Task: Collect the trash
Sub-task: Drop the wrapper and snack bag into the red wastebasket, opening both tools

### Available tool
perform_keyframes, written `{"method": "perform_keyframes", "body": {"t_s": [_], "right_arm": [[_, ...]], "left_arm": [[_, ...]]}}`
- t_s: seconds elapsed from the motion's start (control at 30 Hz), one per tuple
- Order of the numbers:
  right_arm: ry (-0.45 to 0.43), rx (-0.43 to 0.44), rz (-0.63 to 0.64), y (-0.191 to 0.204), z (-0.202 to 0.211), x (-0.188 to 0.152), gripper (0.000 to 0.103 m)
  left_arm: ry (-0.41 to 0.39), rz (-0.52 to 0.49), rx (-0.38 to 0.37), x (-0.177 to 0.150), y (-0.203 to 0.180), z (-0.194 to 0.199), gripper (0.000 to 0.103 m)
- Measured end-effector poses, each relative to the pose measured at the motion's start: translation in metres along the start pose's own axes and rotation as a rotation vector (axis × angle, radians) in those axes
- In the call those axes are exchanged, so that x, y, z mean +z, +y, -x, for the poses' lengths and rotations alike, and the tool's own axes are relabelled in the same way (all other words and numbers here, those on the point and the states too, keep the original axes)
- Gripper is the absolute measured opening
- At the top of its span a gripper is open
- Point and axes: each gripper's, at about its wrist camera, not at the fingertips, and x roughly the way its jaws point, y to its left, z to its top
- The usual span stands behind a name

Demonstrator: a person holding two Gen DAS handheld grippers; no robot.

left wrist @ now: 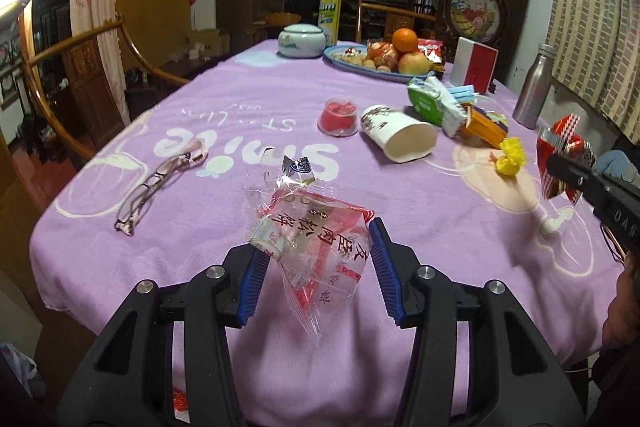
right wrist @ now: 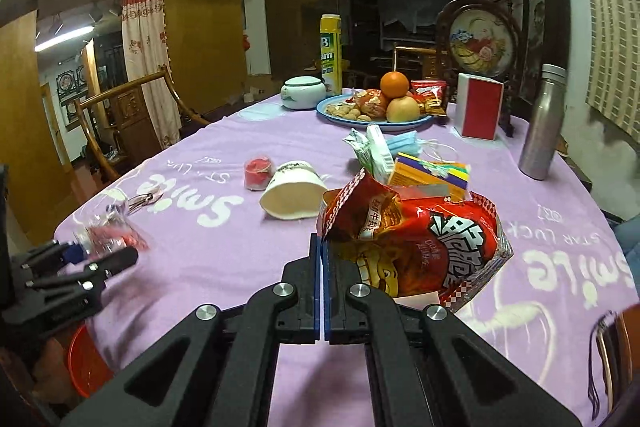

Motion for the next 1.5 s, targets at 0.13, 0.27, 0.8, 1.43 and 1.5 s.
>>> {"method": "perform_keyframes", "body": {"t_s": [0.13, 0.27, 0.8, 1.43, 1.5], "right_arm": [[-0.023, 0.015, 0.005, 0.005, 0.017, -0.011, 0.001], [-0.039, 0.067, 0.023, 0.02, 0.032, -0.02, 0.001], [-0.035, 0.31, 0.183, 0.126, 0.066, -0.038, 0.001], [0.136, 0.582, 0.366, 0.247, 0.05, -0.05, 0.001], [0.179, 0.655, 0.391, 0.268, 0.045, -0.054, 0.001]], "left_arm": [[-0.02, -0.008, 0.016, -0.004, -0.002, 0.019, 0.05], [-0.026, 0.005, 0.033, -0.011, 0.005, 0.038, 0.05], [0.055, 0.111, 0.227, -0.071, 0.119, 0.095, 0.05], [0.265, 0.356, 0.332, -0.161, 0.251, 0.056, 0.087], [0.242, 0.365, 0.393, -0.161, 0.263, 0.063, 0.092]]}}
